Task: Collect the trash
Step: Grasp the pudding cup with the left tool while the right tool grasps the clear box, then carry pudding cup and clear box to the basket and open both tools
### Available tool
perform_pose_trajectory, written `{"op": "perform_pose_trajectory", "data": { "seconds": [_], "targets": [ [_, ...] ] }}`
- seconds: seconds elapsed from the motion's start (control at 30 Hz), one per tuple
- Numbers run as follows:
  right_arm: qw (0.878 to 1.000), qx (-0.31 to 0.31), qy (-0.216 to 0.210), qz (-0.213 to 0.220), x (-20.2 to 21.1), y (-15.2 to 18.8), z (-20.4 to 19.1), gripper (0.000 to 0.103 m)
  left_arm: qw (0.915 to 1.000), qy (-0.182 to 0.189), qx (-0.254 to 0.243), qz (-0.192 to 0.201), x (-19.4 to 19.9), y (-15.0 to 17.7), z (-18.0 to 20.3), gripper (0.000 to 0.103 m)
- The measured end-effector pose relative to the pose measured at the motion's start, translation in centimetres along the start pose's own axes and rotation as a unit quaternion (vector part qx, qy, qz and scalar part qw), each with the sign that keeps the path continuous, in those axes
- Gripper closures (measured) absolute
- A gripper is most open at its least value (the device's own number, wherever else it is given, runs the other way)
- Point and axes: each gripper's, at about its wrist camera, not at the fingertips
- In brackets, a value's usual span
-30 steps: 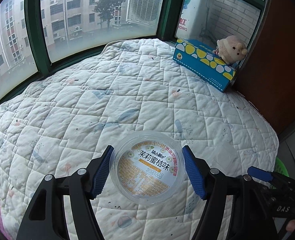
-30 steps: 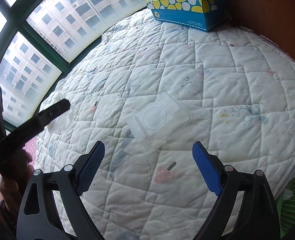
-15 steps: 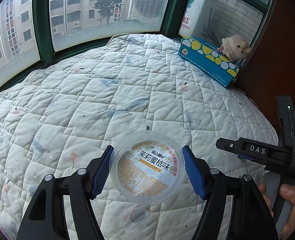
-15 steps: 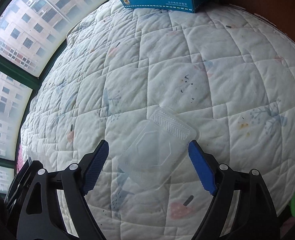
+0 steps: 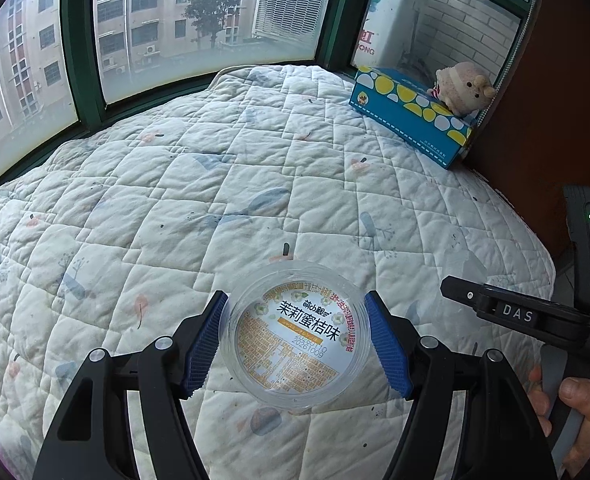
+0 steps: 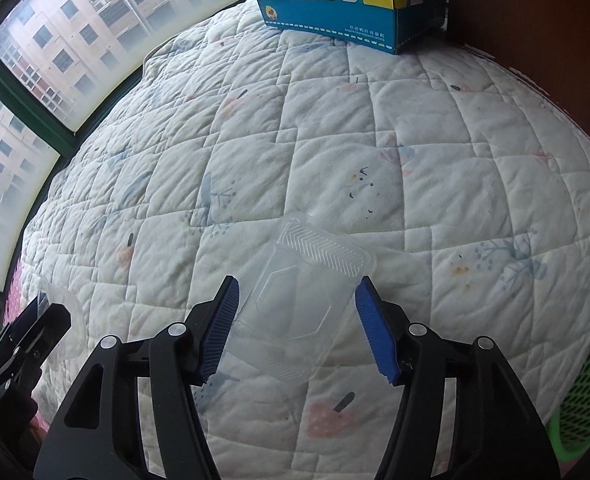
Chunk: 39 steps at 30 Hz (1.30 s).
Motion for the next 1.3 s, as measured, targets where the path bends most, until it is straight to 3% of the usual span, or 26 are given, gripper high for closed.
{"op": "perform_pose_trajectory", "data": {
  "seconds": [0.3,0.73,1.3],
  "targets": [
    [0.999,0.003,-0.017,0.042,5.0,3.0,2.8,0.043,0.9997,0.014,-0.021,-0.003,0.7,1.7,3.4,0.036],
    [0.995,0.022,0.032,0.094,11.8,9.2,8.0,0.043,0.9960,0.053,-0.072,-0.012,2.1,5.8,12.0,0.036],
    [0.990,-0.029,0.105,0.091,16.2,17.9,18.0,0.043,0.9844,0.107,-0.134,-0.038,2.3,11.2,23.1,0.036]
  ]
}}
Point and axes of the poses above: each gripper's, at about its wrist camera, not at the fingertips, and x roughly against the way its jaws point, z to its right, y to its underside, and after that the axes turned 14 degrees about x, right-handed
